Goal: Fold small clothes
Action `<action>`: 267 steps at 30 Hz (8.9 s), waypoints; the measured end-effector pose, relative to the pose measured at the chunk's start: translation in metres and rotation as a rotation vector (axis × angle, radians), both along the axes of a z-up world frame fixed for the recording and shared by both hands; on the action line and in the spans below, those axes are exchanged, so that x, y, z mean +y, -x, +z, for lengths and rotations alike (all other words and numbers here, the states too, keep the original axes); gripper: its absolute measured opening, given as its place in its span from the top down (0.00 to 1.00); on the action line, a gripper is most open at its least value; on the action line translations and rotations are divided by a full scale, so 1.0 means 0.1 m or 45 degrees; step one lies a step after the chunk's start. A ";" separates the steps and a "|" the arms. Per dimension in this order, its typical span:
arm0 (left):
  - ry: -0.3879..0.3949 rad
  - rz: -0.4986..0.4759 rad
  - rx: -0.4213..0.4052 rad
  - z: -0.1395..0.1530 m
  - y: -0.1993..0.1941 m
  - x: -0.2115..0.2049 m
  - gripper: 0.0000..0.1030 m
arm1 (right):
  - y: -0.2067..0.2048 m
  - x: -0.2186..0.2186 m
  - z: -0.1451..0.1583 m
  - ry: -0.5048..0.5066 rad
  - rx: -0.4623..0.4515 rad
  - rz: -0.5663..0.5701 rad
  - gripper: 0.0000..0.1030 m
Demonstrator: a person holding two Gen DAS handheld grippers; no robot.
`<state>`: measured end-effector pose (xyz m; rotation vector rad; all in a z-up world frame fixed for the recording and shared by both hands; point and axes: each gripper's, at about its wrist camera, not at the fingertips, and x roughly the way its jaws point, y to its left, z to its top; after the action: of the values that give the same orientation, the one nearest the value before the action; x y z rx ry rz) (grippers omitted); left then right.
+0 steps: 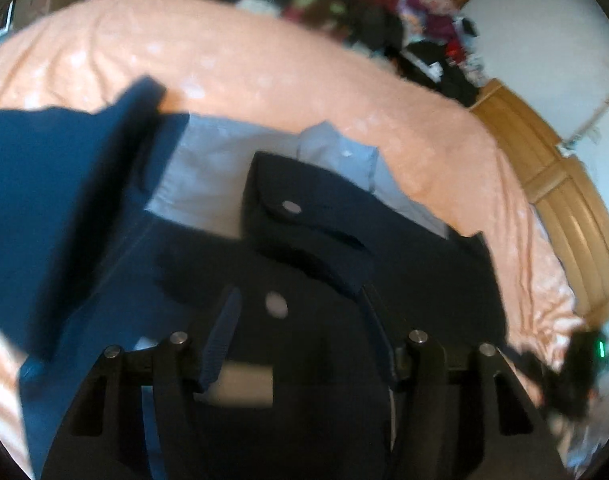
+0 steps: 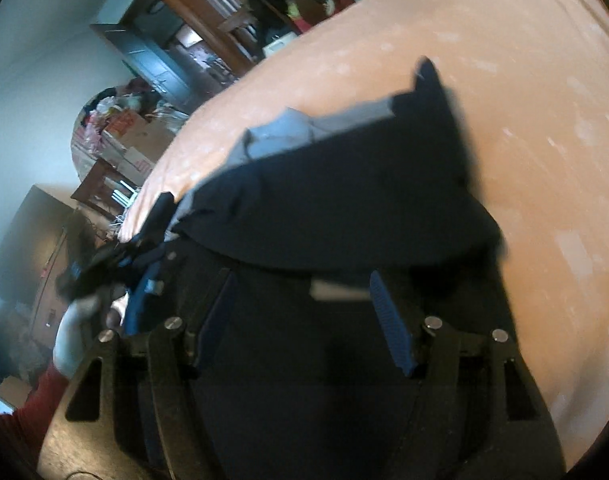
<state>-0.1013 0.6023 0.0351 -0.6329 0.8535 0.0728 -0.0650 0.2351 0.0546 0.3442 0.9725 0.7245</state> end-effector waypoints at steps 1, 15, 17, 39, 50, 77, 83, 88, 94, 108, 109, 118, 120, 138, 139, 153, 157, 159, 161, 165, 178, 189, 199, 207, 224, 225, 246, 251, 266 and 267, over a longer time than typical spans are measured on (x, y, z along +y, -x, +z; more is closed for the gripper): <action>-0.008 0.019 0.033 -0.07 -0.09 0.01 0.40 | 0.01 -0.03 -0.03 0.002 0.009 -0.006 0.34; -0.067 0.174 -0.064 0.02 -0.34 0.04 0.97 | 0.07 -0.41 -0.04 -0.017 -0.025 -0.016 0.34; -0.119 0.207 -0.136 0.21 -0.17 0.08 0.96 | 0.06 -0.51 -0.01 0.001 -0.053 -0.037 0.34; -0.042 0.240 -0.032 -0.08 0.34 0.45 0.86 | -0.44 -0.14 -0.45 0.377 -0.011 0.037 0.33; -0.040 0.780 -0.095 0.08 2.38 1.90 0.40 | 0.26 -0.12 -0.02 0.315 -0.127 -0.045 0.29; -0.199 0.633 -0.249 0.30 1.62 2.80 0.96 | 0.55 0.60 -0.22 0.310 -0.135 0.116 0.22; -0.119 0.058 -0.578 1.03 0.65 0.91 0.88 | 0.53 0.48 -0.20 0.220 -0.107 0.098 0.25; 0.053 -0.242 -0.460 0.58 0.39 -0.11 0.63 | 0.54 0.29 -0.10 0.166 -0.063 0.058 0.23; 0.028 -0.016 -0.326 -0.06 1.16 0.31 0.64 | 0.39 0.38 0.21 0.044 -0.070 0.131 0.23; 0.270 0.204 -0.298 -0.82 1.53 0.76 0.68 | -0.96 1.72 -0.45 -0.167 0.541 0.281 0.37; 0.272 0.203 -0.299 -0.84 1.55 0.77 0.68 | -0.99 1.75 -0.47 -0.178 0.550 0.280 0.37; 0.259 0.202 -0.294 -0.78 1.47 0.78 0.68 | -1.01 1.95 -0.52 -0.246 0.552 0.326 0.98; 0.257 0.202 -0.296 -0.76 1.48 0.77 0.68 | -0.97 1.79 -0.34 -0.288 0.471 0.307 0.98; 0.232 0.198 -0.304 -0.71 1.47 0.70 0.67 | -1.05 0.14 0.07 -0.214 0.218 -0.053 0.99; 0.231 0.196 -0.302 -0.71 1.47 0.70 0.67 | -1.03 0.15 0.04 -0.192 0.217 -0.055 0.99; 0.068 0.091 -0.431 0.14 1.74 0.40 0.61 | -0.83 0.03 0.19 0.158 0.036 -0.071 0.77; -0.097 0.107 -0.325 0.23 1.21 0.52 0.55 | -0.92 0.52 0.03 0.144 0.048 0.083 0.66; -0.140 0.074 -0.140 -0.01 0.88 0.55 0.55 | -0.96 0.66 -0.24 0.196 0.127 0.113 0.67; -0.225 0.047 0.102 -0.38 0.69 0.59 0.61 | -0.91 0.60 -0.38 0.194 0.124 0.132 0.68; -0.312 0.076 0.142 -0.37 0.95 0.70 0.61 | -0.73 0.16 -0.44 0.216 0.155 0.101 0.75; -0.074 0.181 0.067 -0.26 2.80 0.74 0.64 | 0.93 -1.41 -0.22 0.073 0.260 -0.032 0.58; 0.115 -0.107 0.024 -0.24 3.28 0.10 0.56 | 1.54 -1.34 -0.47 0.036 0.332 0.052 0.48; 0.184 -0.137 0.006 -0.21 3.38 -0.02 0.55 | 1.54 -1.27 -0.65 0.019 0.356 0.140 0.47; 0.121 -0.179 0.074 -0.19 3.36 -0.12 0.56 | 1.59 -1.12 -0.67 -0.008 0.373 0.229 0.46; 0.163 -0.307 0.006 -0.23 3.32 -0.39 0.79 | 1.66 -1.01 -0.71 0.080 0.381 0.259 0.46; 0.161 -0.304 0.002 -0.24 3.30 -0.41 0.79 | 1.66 -0.99 -0.73 0.088 0.395 0.263 0.47; 0.419 -0.261 -0.378 0.48 2.98 -0.35 0.97 | 1.48 -1.07 0.43 -0.449 0.225 0.268 0.95; 0.465 -0.192 -0.499 0.87 2.12 0.12 0.96 | 0.60 -0.92 0.84 -0.561 0.179 0.205 0.95; 0.112 0.272 -0.032 0.01 -0.18 1.37 0.42 | -1.63 -0.23 -0.08 -0.105 0.257 -0.026 0.41; 0.107 0.287 -0.067 0.06 -0.13 1.40 0.39 | -1.63 -0.22 -0.11 -0.057 0.243 -0.010 0.41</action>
<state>-0.0887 0.7423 0.0407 -0.8049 0.7348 0.2240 0.0981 0.2131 0.0437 0.4624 1.1354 0.7161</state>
